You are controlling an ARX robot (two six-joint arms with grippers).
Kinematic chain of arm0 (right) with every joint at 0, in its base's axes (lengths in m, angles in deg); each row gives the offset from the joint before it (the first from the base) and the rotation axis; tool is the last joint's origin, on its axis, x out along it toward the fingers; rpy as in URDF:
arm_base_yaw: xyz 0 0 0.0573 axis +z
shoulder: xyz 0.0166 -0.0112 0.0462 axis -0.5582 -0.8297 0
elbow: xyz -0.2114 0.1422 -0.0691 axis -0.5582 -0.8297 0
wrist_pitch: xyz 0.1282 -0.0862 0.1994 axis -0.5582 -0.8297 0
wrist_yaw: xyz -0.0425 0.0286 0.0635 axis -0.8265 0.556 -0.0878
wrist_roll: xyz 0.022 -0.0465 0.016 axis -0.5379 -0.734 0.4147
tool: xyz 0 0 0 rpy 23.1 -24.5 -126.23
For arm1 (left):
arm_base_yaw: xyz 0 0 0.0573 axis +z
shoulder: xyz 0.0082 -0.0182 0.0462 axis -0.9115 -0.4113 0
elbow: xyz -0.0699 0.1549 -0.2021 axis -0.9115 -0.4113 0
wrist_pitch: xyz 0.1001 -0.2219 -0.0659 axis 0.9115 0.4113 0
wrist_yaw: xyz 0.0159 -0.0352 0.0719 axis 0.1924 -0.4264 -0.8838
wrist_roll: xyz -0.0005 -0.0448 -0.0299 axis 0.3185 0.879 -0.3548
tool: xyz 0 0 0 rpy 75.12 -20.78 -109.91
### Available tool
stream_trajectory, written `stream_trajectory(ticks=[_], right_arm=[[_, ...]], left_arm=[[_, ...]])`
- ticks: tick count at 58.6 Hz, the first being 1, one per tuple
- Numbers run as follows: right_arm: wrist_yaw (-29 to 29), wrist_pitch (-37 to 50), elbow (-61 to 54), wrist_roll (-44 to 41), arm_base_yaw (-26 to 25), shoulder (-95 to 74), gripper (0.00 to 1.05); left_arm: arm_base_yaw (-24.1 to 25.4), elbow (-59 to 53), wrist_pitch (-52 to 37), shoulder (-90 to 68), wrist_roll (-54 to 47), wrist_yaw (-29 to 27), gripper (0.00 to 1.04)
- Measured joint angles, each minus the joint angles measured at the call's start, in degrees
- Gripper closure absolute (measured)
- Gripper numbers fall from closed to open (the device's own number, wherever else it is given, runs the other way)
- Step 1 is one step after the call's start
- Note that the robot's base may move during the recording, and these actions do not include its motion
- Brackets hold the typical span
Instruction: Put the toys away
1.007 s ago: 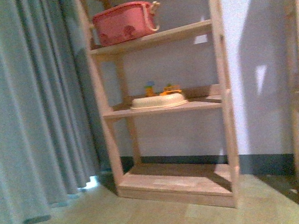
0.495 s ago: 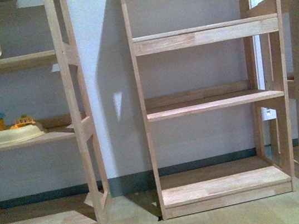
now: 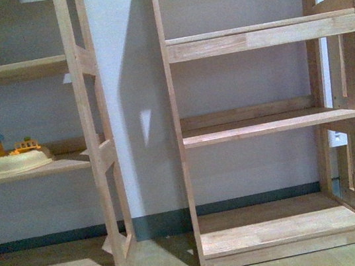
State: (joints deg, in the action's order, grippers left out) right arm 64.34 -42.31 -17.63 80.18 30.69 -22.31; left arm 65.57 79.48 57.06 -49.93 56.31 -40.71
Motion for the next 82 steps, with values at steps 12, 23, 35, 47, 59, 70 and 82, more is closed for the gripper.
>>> stream_trajectory(ticks=[12, 23, 35, 47, 59, 70, 82], right_arm=[[-0.2, 0.0, 0.0, 0.0, 0.0, -0.1, 0.87], [-0.3, 0.0, 0.0, 0.0, 0.0, -0.1, 0.87], [-0.3, 0.0, 0.0, 0.0, 0.0, -0.1, 0.87], [-0.2, 0.0, 0.0, 0.0, 0.0, -0.1, 0.87], [-0.2, 0.0, 0.0, 0.0, 0.0, -0.1, 0.87], [-0.2, 0.0, 0.0, 0.0, 0.0, -0.1, 0.87], [-0.2, 0.0, 0.0, 0.0, 0.0, -0.1, 0.87]], left_arm=[[0.0, 0.0, 0.0, 0.0, 0.0, 0.0, 0.06], [0.0, 0.0, 0.0, 0.0, 0.0, 0.0, 0.06], [0.0, 0.0, 0.0, 0.0, 0.0, 0.0, 0.06], [0.0, 0.0, 0.0, 0.0, 0.0, 0.0, 0.06], [0.0, 0.0, 0.0, 0.0, 0.0, 0.0, 0.06], [0.0, 0.0, 0.0, 0.0, 0.0, 0.0, 0.06], [0.0, 0.0, 0.0, 0.0, 0.0, 0.0, 0.06]])
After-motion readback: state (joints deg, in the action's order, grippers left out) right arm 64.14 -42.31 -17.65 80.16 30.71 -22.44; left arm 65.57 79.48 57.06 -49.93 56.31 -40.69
